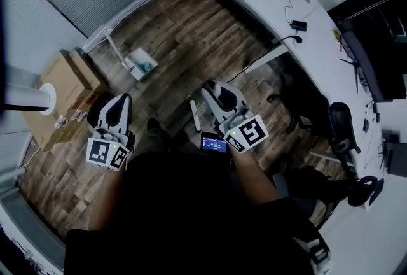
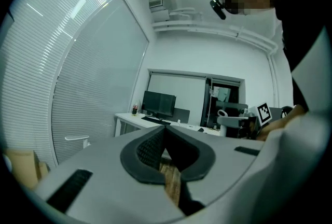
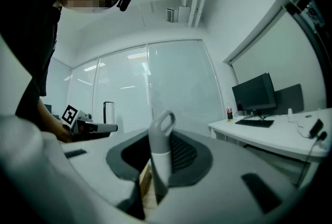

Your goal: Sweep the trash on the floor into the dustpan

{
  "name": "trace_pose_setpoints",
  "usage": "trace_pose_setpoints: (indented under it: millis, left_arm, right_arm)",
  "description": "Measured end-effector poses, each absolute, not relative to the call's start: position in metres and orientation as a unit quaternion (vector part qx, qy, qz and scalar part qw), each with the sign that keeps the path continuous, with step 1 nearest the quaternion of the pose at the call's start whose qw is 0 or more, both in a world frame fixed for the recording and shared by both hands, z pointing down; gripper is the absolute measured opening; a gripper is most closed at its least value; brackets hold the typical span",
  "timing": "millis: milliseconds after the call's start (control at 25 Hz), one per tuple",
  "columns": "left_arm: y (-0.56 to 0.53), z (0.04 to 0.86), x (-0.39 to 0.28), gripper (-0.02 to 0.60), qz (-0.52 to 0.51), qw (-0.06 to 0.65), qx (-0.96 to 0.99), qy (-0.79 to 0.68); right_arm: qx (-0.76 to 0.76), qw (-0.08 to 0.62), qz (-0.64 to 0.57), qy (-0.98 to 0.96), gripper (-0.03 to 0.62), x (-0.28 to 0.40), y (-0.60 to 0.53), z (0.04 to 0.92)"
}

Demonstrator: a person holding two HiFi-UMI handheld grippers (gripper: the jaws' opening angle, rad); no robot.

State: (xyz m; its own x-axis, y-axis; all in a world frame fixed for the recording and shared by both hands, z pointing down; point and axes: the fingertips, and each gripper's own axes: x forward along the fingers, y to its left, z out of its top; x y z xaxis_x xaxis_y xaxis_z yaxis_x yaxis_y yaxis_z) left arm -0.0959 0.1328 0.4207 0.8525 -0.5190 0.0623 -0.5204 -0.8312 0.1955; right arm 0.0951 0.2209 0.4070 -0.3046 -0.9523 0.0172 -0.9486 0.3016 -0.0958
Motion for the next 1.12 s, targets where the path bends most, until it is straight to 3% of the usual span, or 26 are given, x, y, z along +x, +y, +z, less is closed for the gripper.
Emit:
trace_pose_setpoints:
  millis: [440,1120]
  left_arm:
    - [0.162,0.432,-0.065,-0.005,0.020,0.102,0.962,-0.254]
    - [0.160,0.433,-0.053,-0.005,0.037,0.094,0.965,-0.242]
  right_arm:
    - [-0.624,0.028,-0.044,0.780,0.078,0.138,0.256,0.413]
    - [-0.627,0.063,-0.058,0.774,0.078,0.148,0.255,0.417]
